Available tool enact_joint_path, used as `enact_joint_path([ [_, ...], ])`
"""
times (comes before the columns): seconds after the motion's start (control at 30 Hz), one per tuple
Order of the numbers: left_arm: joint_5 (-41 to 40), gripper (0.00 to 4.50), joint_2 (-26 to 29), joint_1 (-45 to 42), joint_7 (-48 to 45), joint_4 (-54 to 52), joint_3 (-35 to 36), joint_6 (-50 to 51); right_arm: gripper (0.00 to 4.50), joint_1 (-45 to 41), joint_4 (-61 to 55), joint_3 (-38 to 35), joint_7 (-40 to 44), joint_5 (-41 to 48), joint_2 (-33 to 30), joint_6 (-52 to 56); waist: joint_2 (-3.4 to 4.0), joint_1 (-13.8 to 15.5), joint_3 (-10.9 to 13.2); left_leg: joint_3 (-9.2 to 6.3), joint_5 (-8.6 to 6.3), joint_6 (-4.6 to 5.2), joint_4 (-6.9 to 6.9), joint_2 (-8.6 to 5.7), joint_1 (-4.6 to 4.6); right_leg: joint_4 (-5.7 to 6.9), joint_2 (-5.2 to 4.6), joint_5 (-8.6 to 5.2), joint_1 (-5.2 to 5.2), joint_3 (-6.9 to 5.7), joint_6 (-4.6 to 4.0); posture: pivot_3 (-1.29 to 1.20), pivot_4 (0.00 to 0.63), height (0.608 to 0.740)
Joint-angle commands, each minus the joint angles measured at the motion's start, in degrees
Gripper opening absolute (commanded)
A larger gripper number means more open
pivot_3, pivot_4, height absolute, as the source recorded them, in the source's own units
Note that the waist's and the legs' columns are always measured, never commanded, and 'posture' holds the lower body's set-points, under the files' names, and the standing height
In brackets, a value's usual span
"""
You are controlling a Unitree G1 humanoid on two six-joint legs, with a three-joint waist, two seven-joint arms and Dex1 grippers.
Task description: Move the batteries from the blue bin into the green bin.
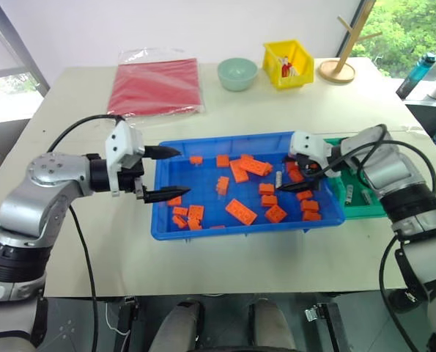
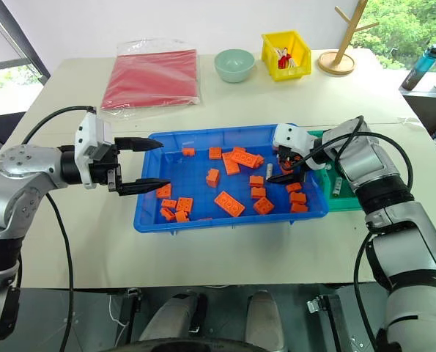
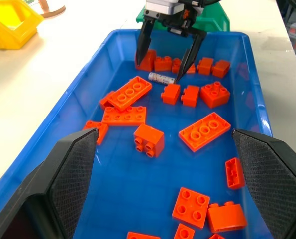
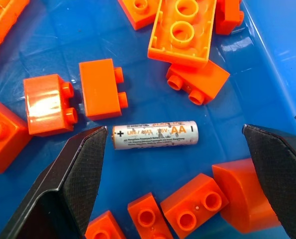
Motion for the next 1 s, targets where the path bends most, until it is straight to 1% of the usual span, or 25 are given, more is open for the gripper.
enact_joint_path([
  [0.03,-0.76,4.50,0.60,-0.85,0.00,-1.64,1.43,-0.24,4.46,-1.36,2.55,0.70,1.49,-2.71,0.67,-2.46,0.00,0.01,0.00,0.00,0.00,0.00,0.00,0.00,0.00,0.00,0.00,0.00,0.00,0.00,0.00,0.00,0.150,0.717],
  [0.3,-0.59,4.50,-0.32,-2.04,-0.10,-1.09,0.29,-0.40,4.46,-2.46,5.62,1.64,3.33,-5.87,2.98,-4.81,0.00,0.02,0.00,-0.03,0.00,0.00,0.01,-0.02,0.00,0.00,-0.01,0.00,0.01,0.00,0.00,0.00,0.150,0.717],
  [0.4,-0.77,4.50,-0.70,-1.92,-0.27,-1.23,-0.04,-0.41,3.67,-2.26,5.62,1.22,2.66,-6.50,3.54,-5.05,-0.01,-0.02,-0.01,-0.03,0.00,0.00,0.01,-0.01,0.01,0.00,0.00,0.00,0.02,0.00,0.00,0.00,0.150,0.717],
  [0.47,-0.75,4.50,-0.71,-1.80,-0.46,-1.43,-0.26,-0.44,2.71,-1.79,3.78,0.25,2.68,-5.94,3.19,-4.41,-0.01,-0.02,-0.01,-0.02,0.00,0.00,0.01,-0.01,0.01,0.01,0.00,0.00,0.02,0.00,0.00,0.00,0.150,0.717],
  [0.5,-0.72,4.50,-0.66,-1.77,-0.60,-1.48,-0.34,-0.47,2.31,-1.55,2.23,-0.50,2.67,-5.36,2.84,-3.53,-0.01,-0.02,-0.01,-0.03,0.00,0.00,0.01,-0.01,0.01,0.00,0.00,0.00,0.01,0.00,0.00,0.00,0.150,0.717],
  [0.67,-0.68,4.50,-0.24,-2.06,-1.45,-0.81,-0.09,-0.66,2.25,1.13,-11.94,-8.60,2.34,1.00,-0.61,7.15,0.00,0.09,0.00,-0.02,0.00,0.00,0.00,-0.02,-0.03,0.01,-0.01,0.00,-0.03,0.00,0.00,0.00,0.150,0.717],
  [0.8,-1.22,4.50,0.12,-1.13,-2.41,-0.67,0.89,-1.03,2.25,4.23,-23.44,-19.64,-0.36,7.23,-6.37,20.89,0.01,0.27,0.00,-0.02,0.00,0.00,0.01,-0.02,-0.07,0.01,-0.02,0.00,-0.05,0.00,0.00,0.00,0.150,0.717],
  [0.9,-2.73,4.50,-0.05,-0.39,-3.04,-0.70,1.83,-0.59,2.25,6.75,-26.87,-28.15,-3.92,10.35,-10.88,29.72,0.01,0.45,0.00,-0.03,0.00,0.00,0.00,-0.03,-0.08,0.00,-0.03,0.00,-0.03,0.00,0.00,0.00,0.150,0.717],
  [1.0,-3.80,4.50,-1.05,-0.09,-2.93,-0.46,1.97,-0.68,2.25,12.96,-26.82,-35.86,-8.71,10.45,-14.79,31.43,-0.01,0.65,0.00,-0.02,0.00,0.00,0.00,-0.02,-0.07,0.00,-0.04,0.00,-0.02,0.00,0.00,0.00,0.150,0.717],
])
